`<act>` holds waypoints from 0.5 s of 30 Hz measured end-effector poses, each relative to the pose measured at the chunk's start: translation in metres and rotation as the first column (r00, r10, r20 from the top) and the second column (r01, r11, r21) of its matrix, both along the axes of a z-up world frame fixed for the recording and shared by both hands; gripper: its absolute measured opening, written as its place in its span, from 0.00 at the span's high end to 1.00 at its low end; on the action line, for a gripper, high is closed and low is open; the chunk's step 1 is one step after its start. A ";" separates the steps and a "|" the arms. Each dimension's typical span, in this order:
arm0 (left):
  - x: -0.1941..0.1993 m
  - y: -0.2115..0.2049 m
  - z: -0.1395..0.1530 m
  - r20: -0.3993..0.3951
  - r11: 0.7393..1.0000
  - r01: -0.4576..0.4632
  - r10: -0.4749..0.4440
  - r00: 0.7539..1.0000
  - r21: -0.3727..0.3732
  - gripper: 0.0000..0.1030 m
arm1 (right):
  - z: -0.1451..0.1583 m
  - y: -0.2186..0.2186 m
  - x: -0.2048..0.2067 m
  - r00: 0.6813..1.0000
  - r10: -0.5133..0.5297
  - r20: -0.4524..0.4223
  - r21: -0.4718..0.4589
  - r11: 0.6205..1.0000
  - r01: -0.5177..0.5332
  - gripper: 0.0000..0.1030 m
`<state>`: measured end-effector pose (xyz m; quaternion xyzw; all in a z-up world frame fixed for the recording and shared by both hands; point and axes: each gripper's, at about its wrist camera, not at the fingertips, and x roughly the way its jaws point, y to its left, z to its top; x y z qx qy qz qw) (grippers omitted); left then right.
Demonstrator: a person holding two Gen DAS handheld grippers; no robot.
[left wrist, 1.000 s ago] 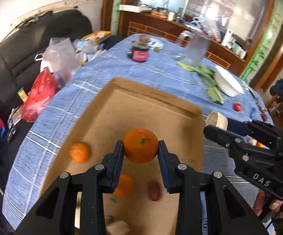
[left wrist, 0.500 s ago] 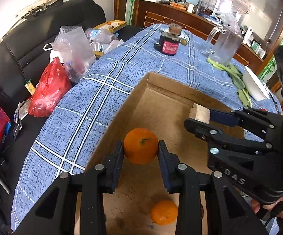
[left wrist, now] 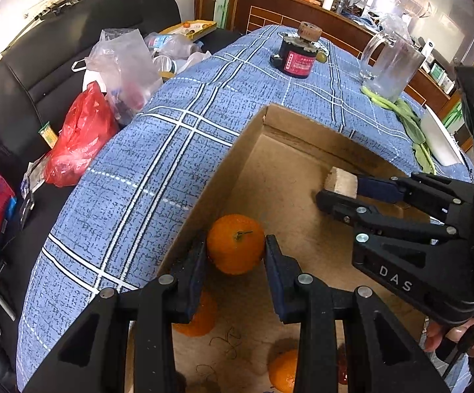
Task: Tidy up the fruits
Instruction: 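Carry the mandarin and white cube into the tray and open both grippers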
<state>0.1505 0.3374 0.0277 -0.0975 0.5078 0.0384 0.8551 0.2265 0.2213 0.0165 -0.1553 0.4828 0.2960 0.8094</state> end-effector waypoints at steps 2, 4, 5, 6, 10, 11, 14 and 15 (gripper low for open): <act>0.000 -0.001 -0.002 -0.007 1.000 -0.002 0.002 1.000 0.000 0.67 | -0.002 0.000 0.001 1.000 -0.005 -0.008 -0.014 1.000 0.005 0.62; -0.002 -0.001 -0.002 -0.005 1.000 -0.003 0.003 1.000 0.001 0.67 | -0.004 -0.002 0.000 1.000 -0.012 -0.014 -0.013 1.000 0.012 0.56; -0.003 -0.001 -0.002 -0.004 1.000 -0.005 0.005 1.000 0.002 0.67 | -0.004 -0.003 0.000 1.000 -0.018 -0.015 -0.008 1.000 0.018 0.55; -0.004 0.000 -0.001 -0.004 1.000 -0.005 0.005 1.000 -0.003 0.67 | -0.004 -0.005 -0.001 1.000 -0.023 -0.018 -0.005 1.000 0.023 0.54; -0.012 0.001 0.003 0.005 1.000 -0.012 0.012 1.000 -0.007 0.65 | 0.000 -0.012 -0.008 0.999 -0.035 -0.012 -0.001 0.999 0.035 0.54; -0.015 0.001 0.005 0.010 1.000 -0.015 0.015 1.000 -0.007 0.59 | 0.002 -0.014 -0.011 0.999 -0.038 -0.012 0.002 0.999 0.038 0.54; -0.024 0.000 0.010 0.027 0.999 -0.027 0.028 0.999 -0.022 0.48 | 0.008 -0.024 -0.022 0.998 -0.055 -0.001 0.010 0.998 0.055 0.53; -0.029 -0.001 0.012 0.036 0.999 -0.033 0.034 0.999 -0.021 0.45 | 0.010 -0.027 -0.026 0.998 -0.060 0.003 0.017 0.998 0.060 0.53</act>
